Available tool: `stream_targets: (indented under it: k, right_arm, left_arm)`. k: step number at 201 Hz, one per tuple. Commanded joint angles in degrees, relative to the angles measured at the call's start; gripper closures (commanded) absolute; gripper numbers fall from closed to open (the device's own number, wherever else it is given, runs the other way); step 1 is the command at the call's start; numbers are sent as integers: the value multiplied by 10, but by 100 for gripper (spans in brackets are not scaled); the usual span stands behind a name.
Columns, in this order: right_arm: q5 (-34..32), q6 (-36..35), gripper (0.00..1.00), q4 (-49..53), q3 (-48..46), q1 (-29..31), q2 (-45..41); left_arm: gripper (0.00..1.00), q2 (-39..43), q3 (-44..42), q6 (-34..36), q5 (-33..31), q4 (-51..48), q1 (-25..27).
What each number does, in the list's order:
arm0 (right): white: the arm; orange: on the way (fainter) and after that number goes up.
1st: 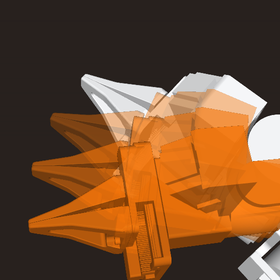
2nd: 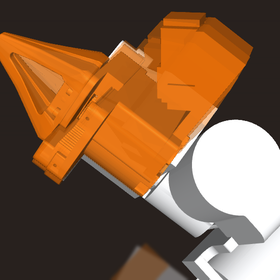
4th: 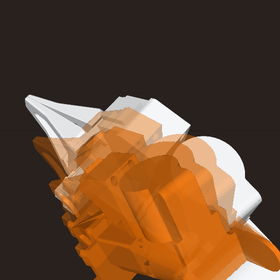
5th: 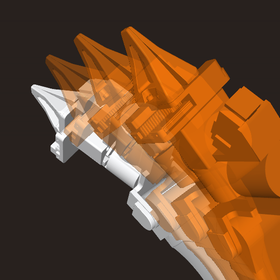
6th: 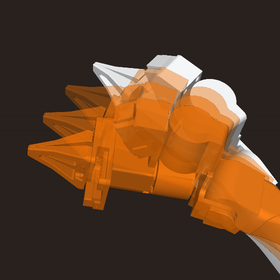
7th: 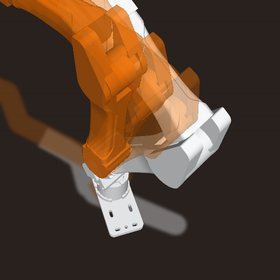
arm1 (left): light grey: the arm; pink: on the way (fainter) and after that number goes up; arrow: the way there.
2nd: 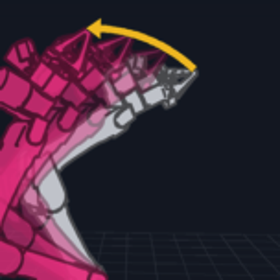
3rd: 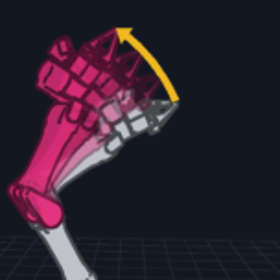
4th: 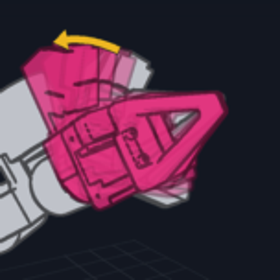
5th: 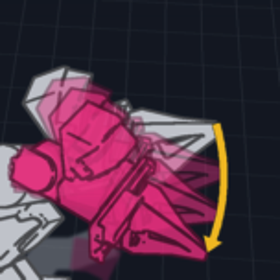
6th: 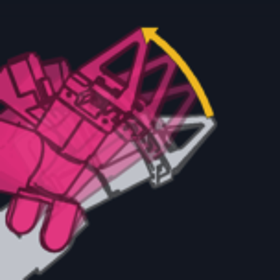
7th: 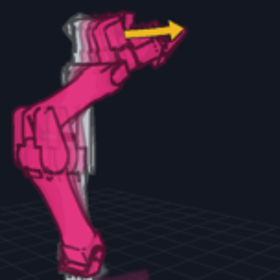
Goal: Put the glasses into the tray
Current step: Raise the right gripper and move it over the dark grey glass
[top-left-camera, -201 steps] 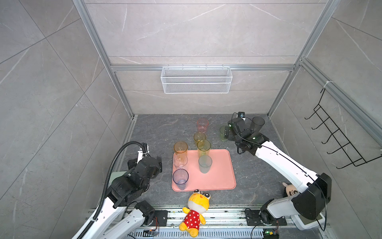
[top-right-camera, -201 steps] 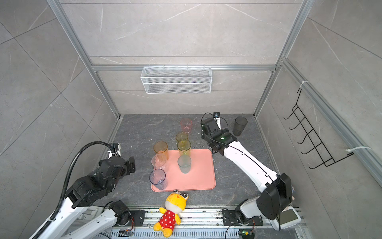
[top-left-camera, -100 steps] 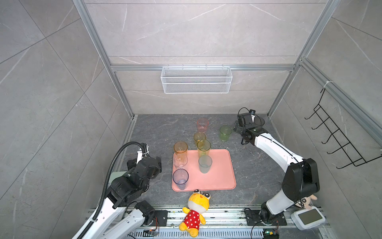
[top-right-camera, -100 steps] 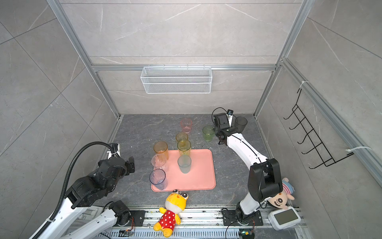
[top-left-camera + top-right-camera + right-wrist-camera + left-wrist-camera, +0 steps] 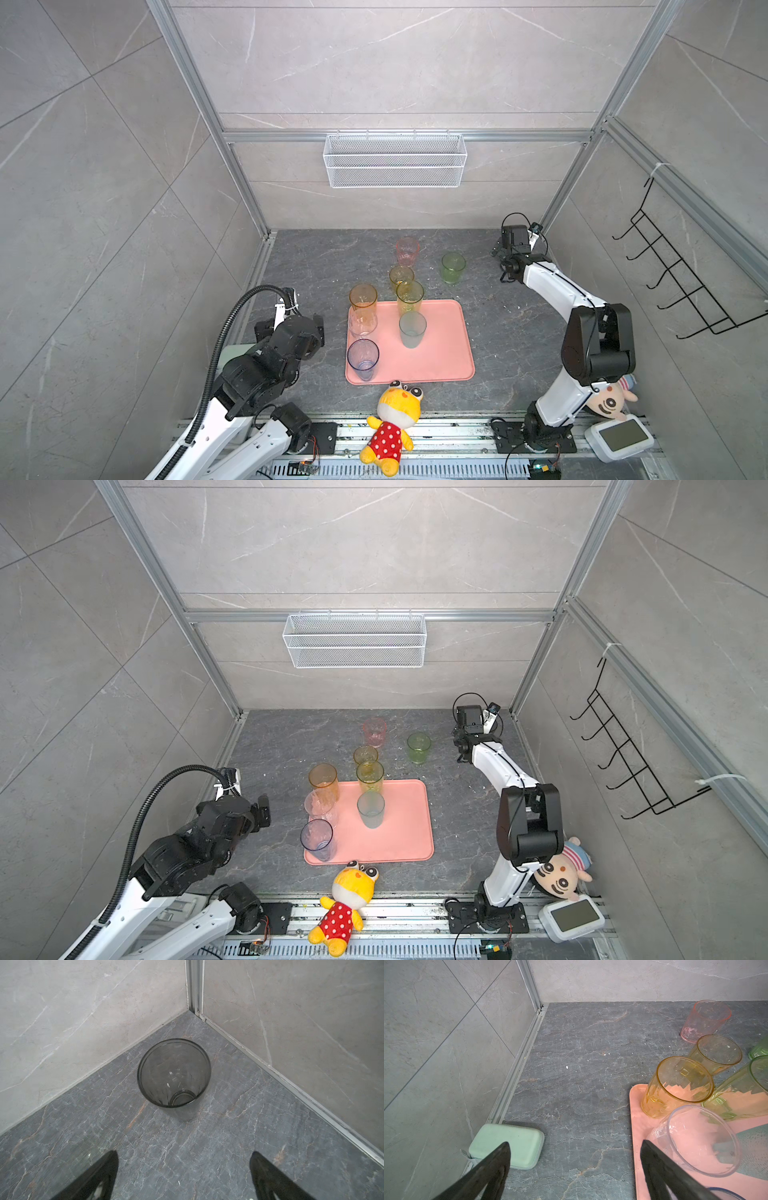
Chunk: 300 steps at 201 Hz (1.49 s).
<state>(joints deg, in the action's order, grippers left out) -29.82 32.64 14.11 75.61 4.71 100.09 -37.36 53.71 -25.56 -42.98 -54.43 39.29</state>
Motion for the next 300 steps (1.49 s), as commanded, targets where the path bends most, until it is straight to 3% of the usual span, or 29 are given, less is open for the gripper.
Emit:
stream_targets:
  k: [1,50,113,300]
  right_arm:
    - [4,19,0,-14,10,-13,8]
    - [34,34,1,-10,22,-49,12]
    - [135,63,4,21,57,-89,48]
    - [189,70,8,39,117,-129,97]
  left_arm:
    - [3,3,-1,-13,-15,1,3]
    - [3,2,-3,-11,-16,3,3]
    - [3,1,-3,-12,-16,2,3]
    - [3,-2,-3,-15,-18,0,3]
